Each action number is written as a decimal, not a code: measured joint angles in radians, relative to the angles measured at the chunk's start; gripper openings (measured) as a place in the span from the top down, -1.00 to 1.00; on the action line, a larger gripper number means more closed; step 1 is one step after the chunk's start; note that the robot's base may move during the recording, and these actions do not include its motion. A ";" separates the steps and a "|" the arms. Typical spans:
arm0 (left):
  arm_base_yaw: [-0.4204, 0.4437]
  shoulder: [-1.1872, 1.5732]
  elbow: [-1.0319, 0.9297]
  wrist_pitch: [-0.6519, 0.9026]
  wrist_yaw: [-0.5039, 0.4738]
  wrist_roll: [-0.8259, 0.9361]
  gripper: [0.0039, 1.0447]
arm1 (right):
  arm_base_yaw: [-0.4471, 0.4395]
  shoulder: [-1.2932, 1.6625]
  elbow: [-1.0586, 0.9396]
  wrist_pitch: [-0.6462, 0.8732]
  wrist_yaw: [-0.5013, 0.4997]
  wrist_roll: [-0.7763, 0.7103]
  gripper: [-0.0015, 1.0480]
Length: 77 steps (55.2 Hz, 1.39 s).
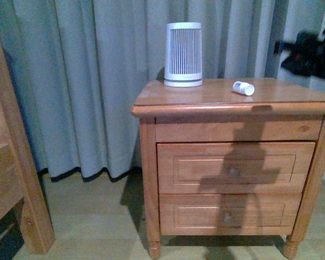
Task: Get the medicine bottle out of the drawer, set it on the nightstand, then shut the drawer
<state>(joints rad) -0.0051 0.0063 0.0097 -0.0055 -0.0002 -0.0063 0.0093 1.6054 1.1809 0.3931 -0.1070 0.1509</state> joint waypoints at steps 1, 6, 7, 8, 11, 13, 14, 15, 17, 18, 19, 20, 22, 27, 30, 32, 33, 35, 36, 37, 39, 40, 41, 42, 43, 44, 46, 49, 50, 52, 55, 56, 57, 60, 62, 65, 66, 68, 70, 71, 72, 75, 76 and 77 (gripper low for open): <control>0.000 0.000 0.000 0.000 0.000 0.000 -0.87 | 0.000 -0.051 -0.016 0.000 0.001 -0.007 0.57; 0.000 0.000 0.000 0.000 0.000 0.000 -0.87 | -0.001 -0.244 -0.097 -0.021 0.016 -0.057 0.57; 0.000 0.000 0.000 0.000 0.000 0.000 -0.87 | -0.001 -0.285 -0.110 -0.063 0.040 -0.072 0.57; 0.000 0.000 0.000 0.000 0.000 0.000 -0.87 | -0.001 -0.328 -0.130 -0.109 0.066 -0.082 0.57; 0.000 0.000 0.000 0.000 0.000 0.000 -0.87 | -0.003 -0.481 -0.230 -0.225 0.097 -0.110 0.57; 0.000 0.000 0.000 0.000 -0.001 0.000 -0.87 | -0.005 -0.591 -0.313 -0.279 0.101 -0.120 0.57; 0.000 0.000 0.000 0.000 0.000 0.000 -0.87 | -0.006 -0.619 -0.334 -0.291 0.103 -0.122 0.57; 0.000 0.000 0.000 0.000 0.000 0.000 -0.87 | -0.006 -0.676 -0.377 -0.314 0.104 -0.124 0.57; 0.000 0.000 0.000 0.000 0.000 0.000 -0.87 | -0.007 -0.790 -0.459 -0.360 0.104 -0.129 0.57; 0.000 0.000 0.000 0.000 0.001 0.000 -0.87 | -0.008 -0.849 -0.499 -0.384 0.106 -0.130 0.57; 0.000 0.000 0.000 0.000 0.000 0.000 -0.87 | -0.008 -0.906 -0.536 -0.407 0.107 -0.134 0.57; 0.000 0.000 0.000 0.000 0.000 0.000 -0.87 | -0.008 -0.963 -0.572 -0.431 0.107 -0.135 0.57; 0.000 0.000 0.000 0.000 0.000 0.000 -0.87 | -0.008 -1.047 -0.621 -0.470 0.106 -0.139 0.57; 0.000 0.000 0.000 0.000 0.000 0.000 -0.87 | -0.008 -1.291 -0.772 -0.506 0.106 -0.143 0.57; 0.000 0.000 0.000 0.000 0.000 0.000 -0.87 | -0.008 -1.364 -0.835 -0.477 0.107 -0.144 0.57; 0.000 0.000 0.000 0.000 0.000 0.000 -0.87 | -0.008 -1.410 -0.894 -0.451 0.107 -0.144 0.57; 0.000 0.000 0.000 0.000 0.000 0.000 -0.87 | -0.008 -1.431 -0.927 -0.438 0.106 -0.145 0.57; 0.000 0.000 0.000 0.000 0.000 0.000 -0.87 | -0.008 -1.477 -0.998 -0.415 0.106 -0.145 0.57; 0.000 0.000 0.000 0.000 0.000 0.000 -0.87 | -0.008 -1.503 -1.033 -0.406 0.106 -0.145 0.57; 0.000 0.000 0.000 0.000 0.000 0.000 -0.87 | -0.008 -1.529 -1.071 -0.401 0.106 -0.145 0.57; 0.000 0.000 0.000 0.000 0.000 0.000 -0.87 | -0.008 -1.570 -1.136 -0.400 0.106 -0.145 0.57; 0.000 0.000 0.000 0.000 0.000 0.000 -0.87 | -0.008 -1.576 -1.148 -0.400 0.106 -0.145 0.57; 0.000 0.000 0.000 0.000 0.000 0.000 -0.87 | -0.008 -1.584 -1.166 -0.401 0.106 -0.145 0.57; 0.000 0.000 0.000 0.000 0.000 0.000 -0.87 | -0.008 -1.585 -1.166 -0.406 0.103 -0.145 0.57; 0.000 0.000 0.000 0.000 0.000 0.000 -0.87 | -0.008 -1.585 -1.166 -0.402 0.111 -0.145 0.57; 0.000 0.000 0.000 0.000 0.001 0.000 -0.87 | -0.008 -1.586 -1.166 -0.399 0.109 -0.145 0.57; 0.000 0.000 0.000 0.000 0.000 0.000 -0.87 | -0.008 -1.596 -1.166 -0.398 0.107 -0.146 0.57; 0.000 -0.001 0.000 0.000 -0.001 0.000 -0.87 | -0.008 -1.600 -1.166 -0.395 0.104 -0.146 0.57; 0.000 -0.001 0.000 0.000 -0.001 0.000 -0.87 | -0.008 -1.600 -1.166 -0.395 0.105 -0.146 0.57; 0.000 -0.001 0.000 0.000 0.000 0.000 -0.87 | -0.008 -1.600 -1.166 -0.395 0.107 -0.146 0.57; 0.000 -0.001 0.000 0.000 0.000 0.000 -0.87 | -0.008 -1.600 -1.166 -0.395 0.107 -0.146 0.57; 0.000 -0.001 0.000 0.000 0.000 0.000 -0.87 | -0.008 -1.600 -1.166 -0.395 0.107 -0.146 0.57; 0.000 -0.001 0.000 0.000 0.000 0.000 -0.87 | -0.008 -1.600 -1.166 -0.395 0.107 -0.146 0.57; 0.000 -0.001 0.000 0.000 0.000 0.000 -0.87 | -0.008 -1.600 -1.166 -0.395 0.106 -0.146 0.57; 0.000 -0.001 0.000 0.000 0.000 0.000 -0.87 | -0.008 -1.600 -1.166 -0.395 0.106 -0.146 0.57; 0.000 -0.001 0.000 0.000 0.000 0.000 -0.87 | -0.008 -1.600 -1.166 -0.395 0.107 -0.146 0.57; 0.000 -0.001 0.000 0.000 0.000 0.000 -0.87 | -0.008 -1.600 -1.166 -0.395 0.106 -0.146 0.57; 0.000 -0.001 0.000 0.000 0.000 0.000 -0.87 | -0.008 -1.600 -1.166 -0.395 0.106 -0.146 0.57; 0.000 -0.001 0.000 0.000 0.000 0.000 -0.87 | -0.008 -1.600 -1.166 -0.395 0.107 -0.146 0.57; 0.000 -0.001 0.000 0.000 0.000 0.000 -0.87 | -0.008 -1.600 -1.166 -0.395 0.106 -0.146 0.57; 0.000 -0.001 0.000 0.000 0.000 0.000 -0.87 | -0.008 -1.600 -1.166 -0.395 0.106 -0.146 0.57; 0.000 -0.001 0.000 0.000 0.000 0.000 -0.87 | -0.008 -1.600 -1.166 -0.395 0.107 -0.148 0.42; 0.000 -0.001 0.000 0.000 0.000 0.000 -0.87 | -0.008 -1.600 -1.166 -0.395 0.107 -0.148 0.35; 0.000 -0.001 0.000 0.000 0.000 0.000 -0.87 | -0.008 -1.600 -1.166 -0.395 0.107 -0.148 0.28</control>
<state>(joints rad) -0.0051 0.0055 0.0097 -0.0055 -0.0002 -0.0063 0.0013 0.0055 0.0147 -0.0021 -0.0002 0.0032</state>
